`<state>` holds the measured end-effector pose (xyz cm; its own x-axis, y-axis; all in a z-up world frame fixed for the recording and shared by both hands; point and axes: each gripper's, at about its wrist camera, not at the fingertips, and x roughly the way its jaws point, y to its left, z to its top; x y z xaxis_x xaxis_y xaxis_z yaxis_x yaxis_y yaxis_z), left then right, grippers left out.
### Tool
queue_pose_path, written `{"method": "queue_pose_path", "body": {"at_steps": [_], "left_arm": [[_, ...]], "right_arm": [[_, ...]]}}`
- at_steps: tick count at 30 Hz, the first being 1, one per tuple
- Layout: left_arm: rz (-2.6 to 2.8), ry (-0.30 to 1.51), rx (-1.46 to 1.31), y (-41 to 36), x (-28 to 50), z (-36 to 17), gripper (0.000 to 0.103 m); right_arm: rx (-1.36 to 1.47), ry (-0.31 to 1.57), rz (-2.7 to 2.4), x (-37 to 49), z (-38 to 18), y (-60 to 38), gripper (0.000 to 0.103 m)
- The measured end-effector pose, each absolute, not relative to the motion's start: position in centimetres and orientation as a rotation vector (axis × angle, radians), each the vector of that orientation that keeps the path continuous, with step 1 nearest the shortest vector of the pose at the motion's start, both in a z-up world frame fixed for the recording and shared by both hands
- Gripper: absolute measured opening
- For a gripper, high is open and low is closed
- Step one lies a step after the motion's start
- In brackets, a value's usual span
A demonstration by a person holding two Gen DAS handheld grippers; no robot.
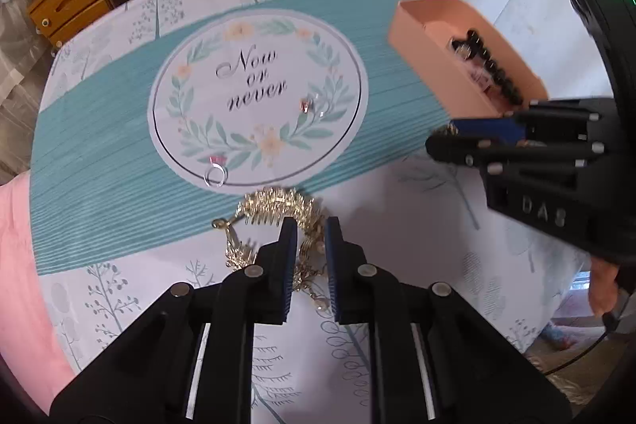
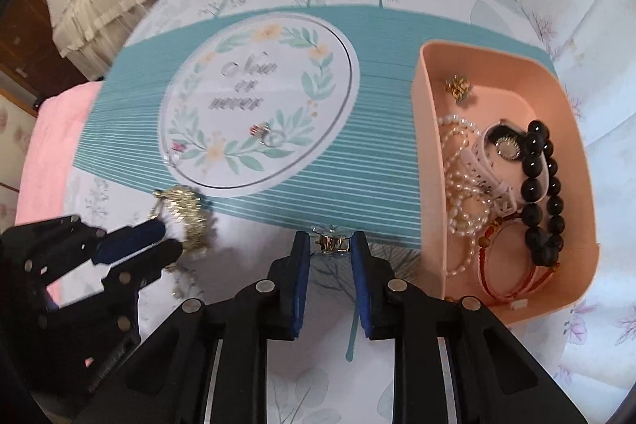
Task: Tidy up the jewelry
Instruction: 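Grasp the gold leaf hair comb with the left tool while the right tool grasps the small gold clip, then carry the hair comb and gold clip into the pink tray and open both tools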
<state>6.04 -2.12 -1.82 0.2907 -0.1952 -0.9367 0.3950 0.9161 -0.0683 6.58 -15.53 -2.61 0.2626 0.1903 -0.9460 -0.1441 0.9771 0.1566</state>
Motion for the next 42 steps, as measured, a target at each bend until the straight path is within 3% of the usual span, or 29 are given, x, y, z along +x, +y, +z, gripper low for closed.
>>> {"method": "queue_pose_path", "body": {"at_steps": [13,19,23,34,38,42], "left_arm": [[-0.359,1.366,0.232,-3.9,7.1,-4.5,0.014],[-0.344,1.386,0.271,-4.5,7.3,-4.8,0.020],[-0.346,1.391,0.283,-4.2,7.6,-4.9,0.031],[-0.353,1.391,0.252,-3.3,8.8,-6.2,0.029],[-0.351,1.386,0.159,-2.3,9.4,-6.2,0.013],[-0.323,1.397,0.086,-1.4,9.9,-6.2,0.013]], "right_arm": [[0.105,1.241,0.276,4.5,0.0,-17.2,0.021],[0.134,1.234,0.286,4.0,0.4,-18.2,0.021],[0.146,1.231,0.289,3.7,0.4,-18.6,0.021],[0.156,1.235,0.297,3.7,0.1,-18.6,0.021],[0.166,1.241,0.289,3.7,-0.3,-18.9,0.021],[0.177,1.244,0.286,3.6,-0.5,-19.2,0.021]]}}
